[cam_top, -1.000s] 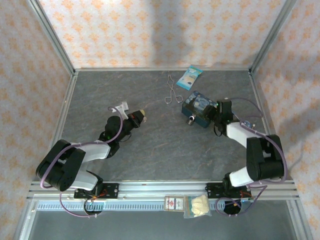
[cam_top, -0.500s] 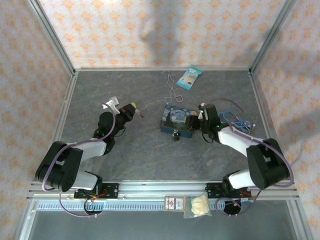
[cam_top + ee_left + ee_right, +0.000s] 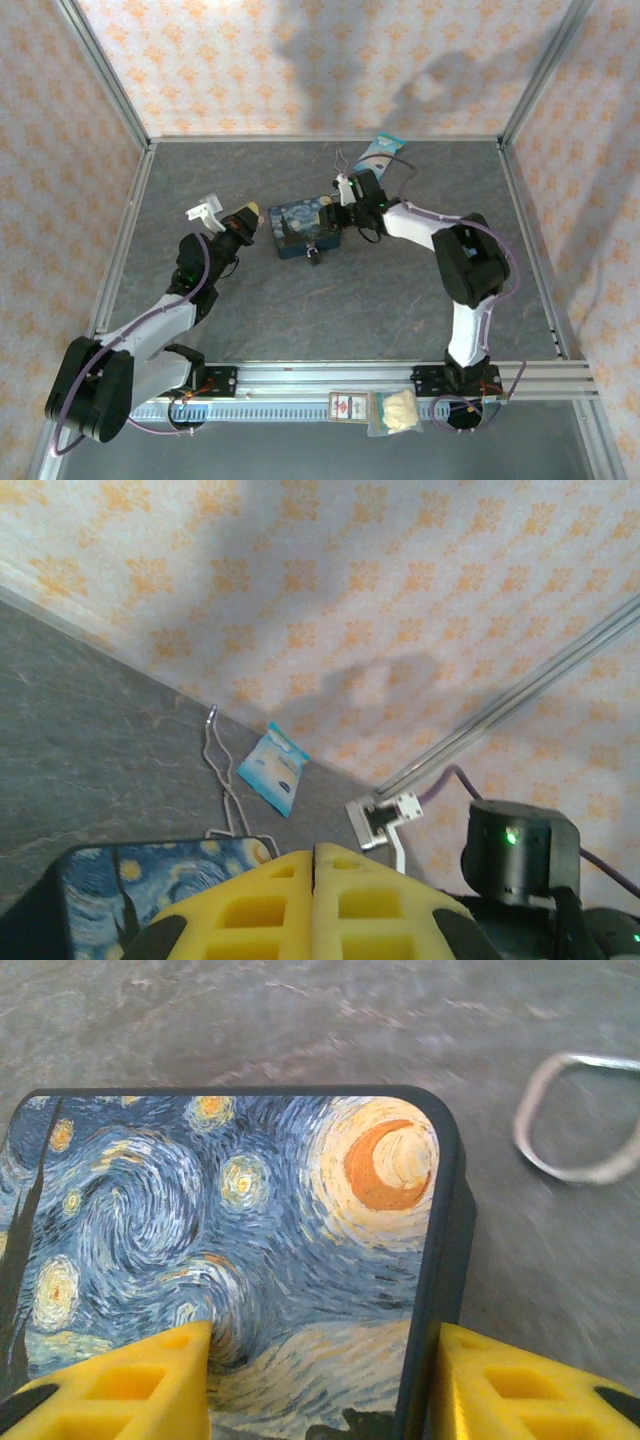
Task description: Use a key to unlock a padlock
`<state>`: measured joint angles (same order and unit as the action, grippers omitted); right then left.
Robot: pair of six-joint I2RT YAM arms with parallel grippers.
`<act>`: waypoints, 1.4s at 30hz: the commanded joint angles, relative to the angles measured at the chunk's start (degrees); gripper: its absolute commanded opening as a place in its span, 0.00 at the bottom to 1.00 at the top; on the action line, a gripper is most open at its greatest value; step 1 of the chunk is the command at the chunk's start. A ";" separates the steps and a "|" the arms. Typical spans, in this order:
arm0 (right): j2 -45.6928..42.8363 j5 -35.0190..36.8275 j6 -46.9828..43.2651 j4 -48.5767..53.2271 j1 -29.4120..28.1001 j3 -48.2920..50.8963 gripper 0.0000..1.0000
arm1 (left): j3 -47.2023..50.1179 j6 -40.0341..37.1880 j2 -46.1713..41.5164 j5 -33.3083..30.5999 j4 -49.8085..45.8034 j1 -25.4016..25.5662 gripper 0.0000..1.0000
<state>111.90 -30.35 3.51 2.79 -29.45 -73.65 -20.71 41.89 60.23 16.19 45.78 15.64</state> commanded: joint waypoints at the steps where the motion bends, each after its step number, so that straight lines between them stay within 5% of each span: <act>1: 4.95 0.28 -2.85 6.59 -1.96 -3.67 0.51 | 0.25 -2.86 -2.03 -1.14 -4.56 -0.29 0.00; 11: -9.84 1.57 1.61 -1.85 -1.57 0.44 0.71 | -3.44 1.15 2.26 5.91 -0.60 -0.28 0.00; 17: -21.72 -11.73 6.75 -14.42 -0.69 10.86 0.75 | -7.93 5.32 9.67 14.66 7.42 0.30 0.00; 22: -23.15 -25.09 19.99 -34.65 -0.74 17.56 0.64 | -12.03 3.90 13.76 20.07 9.87 1.91 0.00; 26: -22.01 -28.91 29.44 -50.17 -1.15 20.90 0.57 | -12.55 4.84 15.43 23.08 14.15 2.81 0.00; 42: -18.26 -33.12 35.65 -59.00 -3.38 23.16 0.43 | -12.27 7.57 17.26 22.41 21.47 4.58 0.00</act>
<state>92.88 -62.04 37.34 -51.03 -32.42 -51.72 -32.21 48.21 77.17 38.57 61.65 19.94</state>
